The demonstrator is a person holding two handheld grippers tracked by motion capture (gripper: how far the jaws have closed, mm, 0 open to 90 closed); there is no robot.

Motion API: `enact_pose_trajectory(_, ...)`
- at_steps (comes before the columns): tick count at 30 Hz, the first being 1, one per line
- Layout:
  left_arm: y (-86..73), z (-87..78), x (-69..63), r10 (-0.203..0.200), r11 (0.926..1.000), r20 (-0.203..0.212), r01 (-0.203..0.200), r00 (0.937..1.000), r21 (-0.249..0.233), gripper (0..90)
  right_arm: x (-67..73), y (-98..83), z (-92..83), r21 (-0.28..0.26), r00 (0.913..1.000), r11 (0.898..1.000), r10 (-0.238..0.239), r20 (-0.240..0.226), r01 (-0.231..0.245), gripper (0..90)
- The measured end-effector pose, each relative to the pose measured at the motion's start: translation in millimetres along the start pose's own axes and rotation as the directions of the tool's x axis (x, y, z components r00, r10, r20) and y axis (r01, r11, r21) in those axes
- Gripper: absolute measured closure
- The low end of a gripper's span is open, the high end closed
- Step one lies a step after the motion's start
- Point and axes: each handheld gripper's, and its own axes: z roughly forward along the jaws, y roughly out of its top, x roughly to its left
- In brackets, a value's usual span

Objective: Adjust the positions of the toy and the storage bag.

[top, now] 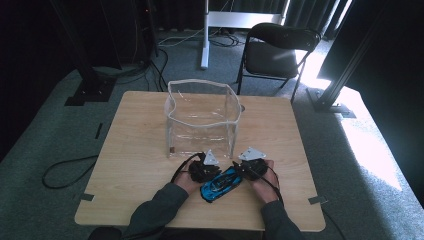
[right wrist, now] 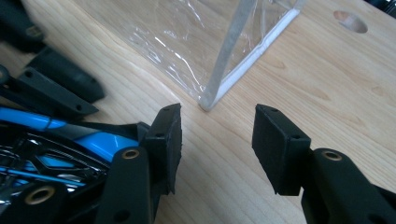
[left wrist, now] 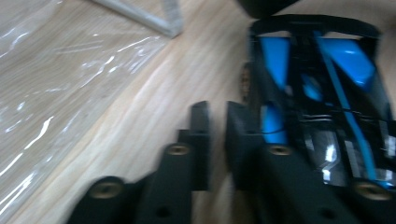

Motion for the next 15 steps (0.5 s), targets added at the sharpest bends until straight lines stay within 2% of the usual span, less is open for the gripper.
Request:
enact_pose_trajectory(2, -1.0, -2.1, 2.6, -0.009, 1.0000, 0.006, 0.009, 0.9999, -0.003, 64.7, 1.2, 0.6, -1.7, -0.015, 0.9999, 1.000, -0.007, -0.015, 0.007, 51.2)
enact_pose_trajectory(3, -2.1, -7.2, 5.4, -0.026, 0.9996, -0.020, 0.026, 0.9995, -0.009, 60.1, 2.4, 1.3, -2.8, -0.026, 0.9996, 1.000, -0.014, -0.026, 0.013, 50.6)
enact_pose_trajectory(7, -2.7, -17.6, 6.1, -0.047, 0.9987, -0.048, 0.046, 0.9977, -0.021, 55.3, 5.5, 2.8, -3.5, -0.042, 0.9981, 0.999, -0.034, -0.051, 0.032, 49.7)
enact_pose_trajectory(9, -3.8, -29.2, 0.7, -0.058, 0.9979, -0.077, 0.056, 0.9953, -0.033, 46.6, 8.8, 3.2, -3.1, -0.044, 0.9966, 0.998, -0.050, -0.065, 0.047, 49.6)
enact_pose_trajectory(10, -4.8, -33.8, -2.2, -0.072, 0.9968, -0.075, 0.069, 0.9946, -0.041, 44.6, 8.7, 3.2, -3.1, -0.043, 0.9965, 0.998, -0.050, -0.067, 0.047, 49.5)
enact_pose_trajectory(12, -7.6, -42.9, -10.4, -0.084, 0.9954, -0.101, 0.078, 0.9914, -0.056, 35.6, 7.4, 2.7, -3.5, -0.043, 0.9966, 0.998, -0.048, -0.068, 0.045, 49.2)
enact_pose_trajectory(15, -13.7, -51.2, -24.3, -0.101, 0.9931, -0.078, 0.095, 0.9919, -0.068, 28.3, 8.0, 1.3, -5.0, -0.048, 0.9956, 0.998, -0.054, -0.077, 0.050, 49.0)
